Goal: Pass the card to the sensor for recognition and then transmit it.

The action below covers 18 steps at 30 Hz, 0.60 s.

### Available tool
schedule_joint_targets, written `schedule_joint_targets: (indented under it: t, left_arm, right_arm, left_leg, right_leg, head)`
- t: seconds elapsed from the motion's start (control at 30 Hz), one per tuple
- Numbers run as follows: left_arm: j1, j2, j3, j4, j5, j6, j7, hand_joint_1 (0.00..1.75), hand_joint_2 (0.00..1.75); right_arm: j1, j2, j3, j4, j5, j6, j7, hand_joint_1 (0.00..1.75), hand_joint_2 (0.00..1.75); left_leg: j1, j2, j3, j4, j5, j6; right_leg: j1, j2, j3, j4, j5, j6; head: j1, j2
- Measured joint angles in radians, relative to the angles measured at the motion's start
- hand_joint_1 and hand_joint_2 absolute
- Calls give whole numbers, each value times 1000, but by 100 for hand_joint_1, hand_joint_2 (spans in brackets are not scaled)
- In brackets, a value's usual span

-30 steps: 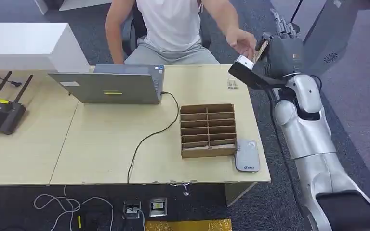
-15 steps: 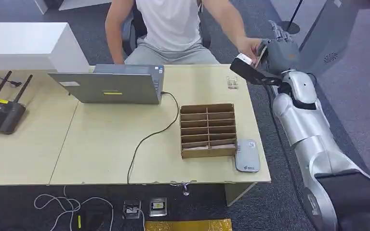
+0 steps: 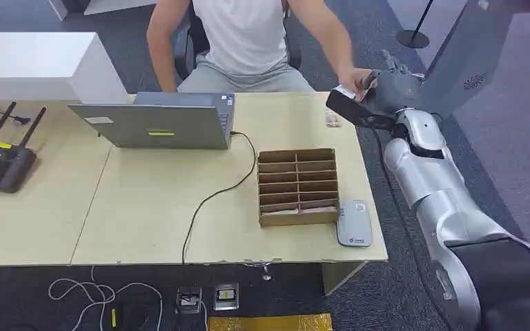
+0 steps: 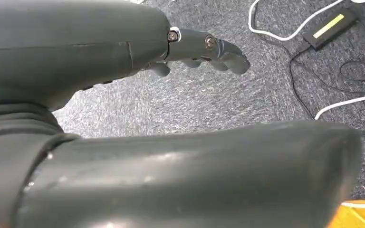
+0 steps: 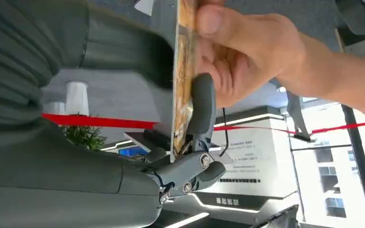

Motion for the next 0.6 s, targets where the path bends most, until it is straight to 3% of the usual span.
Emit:
schedule_joint_targets:
  t: [0.27,0.6]
  left_arm:
    - [0,0,-1,0,-1,0,0,0,0]
    - [0,0,-1,0,-3,4,0,0,0]
  right_arm:
    - [-26,4,0,40,-18,-64,-4,0,175]
    - [-101,-21,-11,63,-85,-220,-40,0,175]
  left_leg:
    - [0,0,0,0,0,0]
    - [0,0,0,1,0,0]
  right_leg:
    - [0,0,0,0,0,0]
    - [0,0,-1,0,0,0]
  head:
    - [0,0]
    - [0,0]
